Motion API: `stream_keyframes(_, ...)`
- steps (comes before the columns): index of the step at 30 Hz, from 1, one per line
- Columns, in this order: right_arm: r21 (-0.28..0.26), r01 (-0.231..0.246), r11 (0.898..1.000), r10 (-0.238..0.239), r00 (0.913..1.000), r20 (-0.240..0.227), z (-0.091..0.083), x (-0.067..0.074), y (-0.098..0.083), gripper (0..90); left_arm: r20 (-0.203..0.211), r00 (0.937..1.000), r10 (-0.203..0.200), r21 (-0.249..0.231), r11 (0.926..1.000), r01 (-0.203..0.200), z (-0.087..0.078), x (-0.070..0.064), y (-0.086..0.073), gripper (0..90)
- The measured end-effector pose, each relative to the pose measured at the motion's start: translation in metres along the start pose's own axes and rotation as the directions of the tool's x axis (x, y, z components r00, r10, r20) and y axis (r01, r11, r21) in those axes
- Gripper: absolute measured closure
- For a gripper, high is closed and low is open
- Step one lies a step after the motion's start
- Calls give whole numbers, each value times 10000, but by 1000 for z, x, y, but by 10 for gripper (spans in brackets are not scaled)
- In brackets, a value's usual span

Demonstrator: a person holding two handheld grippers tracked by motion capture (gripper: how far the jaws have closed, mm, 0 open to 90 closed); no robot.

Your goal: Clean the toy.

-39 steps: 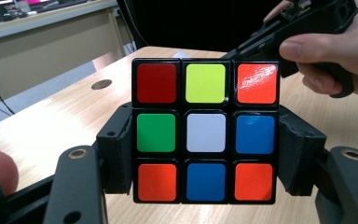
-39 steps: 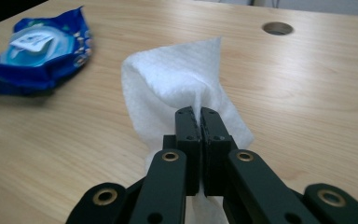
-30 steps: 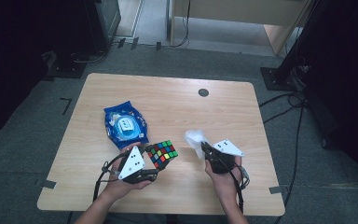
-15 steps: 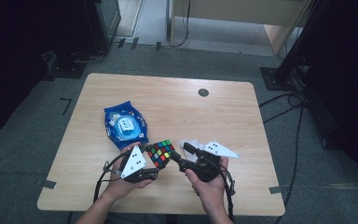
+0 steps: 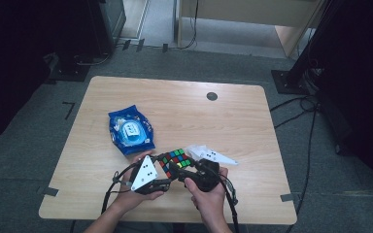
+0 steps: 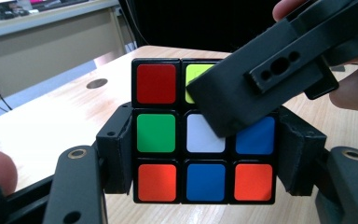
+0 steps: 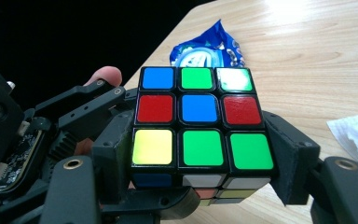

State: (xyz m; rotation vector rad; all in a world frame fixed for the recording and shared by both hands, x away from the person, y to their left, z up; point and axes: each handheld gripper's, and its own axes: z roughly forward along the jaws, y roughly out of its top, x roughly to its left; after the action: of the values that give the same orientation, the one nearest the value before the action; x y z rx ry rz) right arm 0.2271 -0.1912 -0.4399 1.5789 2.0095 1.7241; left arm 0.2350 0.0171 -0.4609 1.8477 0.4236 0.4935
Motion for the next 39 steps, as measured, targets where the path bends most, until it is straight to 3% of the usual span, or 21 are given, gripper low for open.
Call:
stream_keyframes(5,142,4,9999,-7,9998,207,-1,-1,0,345,351,9994,-61,-50,10000,62,0,3,-2,332)
stream_keyframes(9,-329,-4,9995,18,9990,442,-12,-7,10,345,607,9978,274,194,9994,-286,-1,5,-6,242)
stream_keyframes(10,-415,-54,9991,74,9988,484,-17,-9,13,345,528,9974,490,341,9981,-508,0,6,-8,238)
stream_keyframes(12,-505,21,9987,8,9984,566,-24,-11,19,345,447,9975,539,484,9973,-560,1,8,-11,238)
stream_keyframes(17,-106,166,9998,-162,9992,371,-28,-12,25,345,-31,9983,588,625,9963,-585,0,14,-13,253)
stream_keyframes(21,436,300,9986,-308,9994,176,-21,-9,21,345,-68,9973,734,536,9959,-729,-2,12,-9,258)
stream_keyframes(30,775,392,9962,-382,9992,-141,-16,-4,19,342,-156,9917,1277,306,9914,-1272,-3,1,-4,225)
stream_keyframes(36,1468,753,9863,-748,9972,-89,-3,1,9,345,-189,9926,1203,7,9927,-1203,-4,-2,1,205)
stream_keyframes(39,1415,840,9864,-856,9963,53,-1,4,7,346,-180,9924,1215,185,9925,-1212,-3,-1,-2,224)
